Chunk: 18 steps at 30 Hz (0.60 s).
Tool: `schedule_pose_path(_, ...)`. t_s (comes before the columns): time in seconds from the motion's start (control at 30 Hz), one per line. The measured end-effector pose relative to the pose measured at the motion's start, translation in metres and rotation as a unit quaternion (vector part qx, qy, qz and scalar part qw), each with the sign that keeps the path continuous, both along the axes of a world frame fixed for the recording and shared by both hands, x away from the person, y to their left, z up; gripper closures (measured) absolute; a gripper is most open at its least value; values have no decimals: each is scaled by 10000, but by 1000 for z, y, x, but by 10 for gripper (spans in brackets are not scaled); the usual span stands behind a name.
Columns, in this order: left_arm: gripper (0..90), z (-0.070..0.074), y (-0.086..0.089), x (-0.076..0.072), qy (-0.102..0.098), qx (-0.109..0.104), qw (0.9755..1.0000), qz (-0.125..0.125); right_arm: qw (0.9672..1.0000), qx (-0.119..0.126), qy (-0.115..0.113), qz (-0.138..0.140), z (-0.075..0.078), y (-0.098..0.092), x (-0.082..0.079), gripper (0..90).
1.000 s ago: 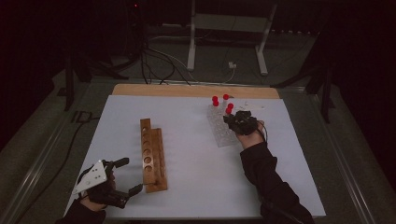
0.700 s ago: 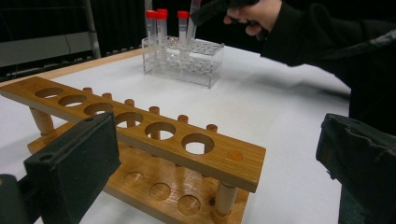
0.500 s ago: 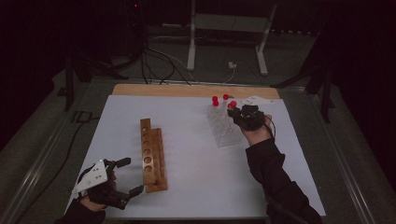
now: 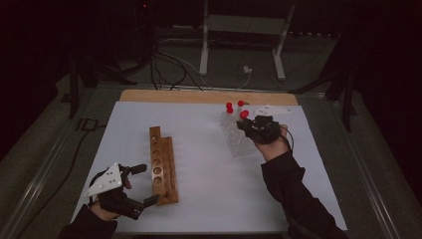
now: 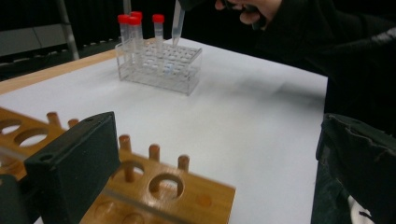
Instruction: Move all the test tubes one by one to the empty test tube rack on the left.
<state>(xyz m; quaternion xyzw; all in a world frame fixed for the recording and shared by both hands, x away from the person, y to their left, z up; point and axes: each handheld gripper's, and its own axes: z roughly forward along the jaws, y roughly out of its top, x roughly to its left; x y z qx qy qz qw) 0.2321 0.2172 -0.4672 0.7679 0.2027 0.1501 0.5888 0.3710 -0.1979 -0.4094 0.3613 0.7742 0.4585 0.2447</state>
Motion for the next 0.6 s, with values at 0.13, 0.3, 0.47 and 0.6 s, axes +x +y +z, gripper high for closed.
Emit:
schedule_pose_path(0.13,4,9,-7,5,-21,1,10000,36,9998,-69,36,173,-4,6,-9,748)
schedule_pose_path(0.3,4,20,-18,14,63,207,9997,-150,9992,-174,72,340,-8,13,-18,748)
schedule_pose_path(0.47,4,30,-31,22,108,302,9993,-185,9985,-233,120,488,-12,18,-25,748)
schedule_pose_path(0.6,4,37,-40,29,106,335,9992,-202,9973,-250,177,673,-15,26,-34,748)
